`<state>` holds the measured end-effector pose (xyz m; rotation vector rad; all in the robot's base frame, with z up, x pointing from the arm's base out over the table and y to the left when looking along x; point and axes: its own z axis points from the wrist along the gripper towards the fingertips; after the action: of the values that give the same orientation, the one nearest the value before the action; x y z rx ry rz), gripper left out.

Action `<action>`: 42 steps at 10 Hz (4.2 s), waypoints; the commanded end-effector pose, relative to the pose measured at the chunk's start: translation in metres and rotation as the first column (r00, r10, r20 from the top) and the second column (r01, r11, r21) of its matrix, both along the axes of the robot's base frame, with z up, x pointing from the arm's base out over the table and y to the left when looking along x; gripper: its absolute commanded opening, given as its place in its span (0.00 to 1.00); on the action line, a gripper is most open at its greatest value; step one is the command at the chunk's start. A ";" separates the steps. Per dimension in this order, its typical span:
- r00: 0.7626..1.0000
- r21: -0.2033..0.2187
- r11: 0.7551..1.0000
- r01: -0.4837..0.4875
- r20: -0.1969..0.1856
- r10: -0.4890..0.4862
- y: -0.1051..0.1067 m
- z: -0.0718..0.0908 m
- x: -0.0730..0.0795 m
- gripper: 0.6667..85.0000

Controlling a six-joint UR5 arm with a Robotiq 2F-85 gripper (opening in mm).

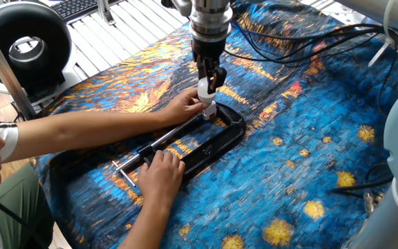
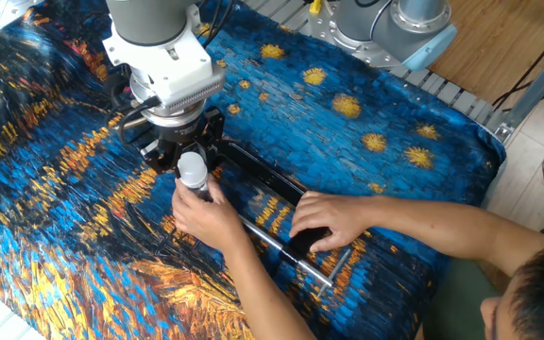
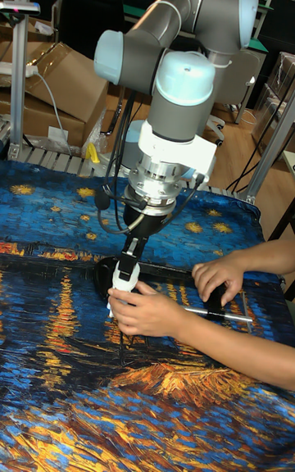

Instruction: Install the light bulb by rotating it

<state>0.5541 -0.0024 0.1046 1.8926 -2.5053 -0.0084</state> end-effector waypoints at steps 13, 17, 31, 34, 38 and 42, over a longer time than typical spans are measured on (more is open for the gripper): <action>0.990 0.009 0.992 0.125 0.061 -0.126 -0.001 0.001 0.010 0.30; 0.952 0.045 0.954 0.297 0.061 -0.299 0.004 0.000 0.012 0.28; 0.685 0.105 0.687 0.719 0.064 -0.726 -0.010 -0.006 0.028 0.23; 0.613 0.109 0.613 0.782 0.039 -0.789 -0.013 -0.003 0.026 0.23; 0.572 0.070 0.572 0.817 0.020 -0.820 -0.017 -0.007 0.014 0.32; 0.613 0.002 0.613 0.790 -0.015 -0.790 -0.015 -0.004 -0.005 0.64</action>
<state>0.5572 -0.0206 0.0975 0.5949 -3.1137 -0.0134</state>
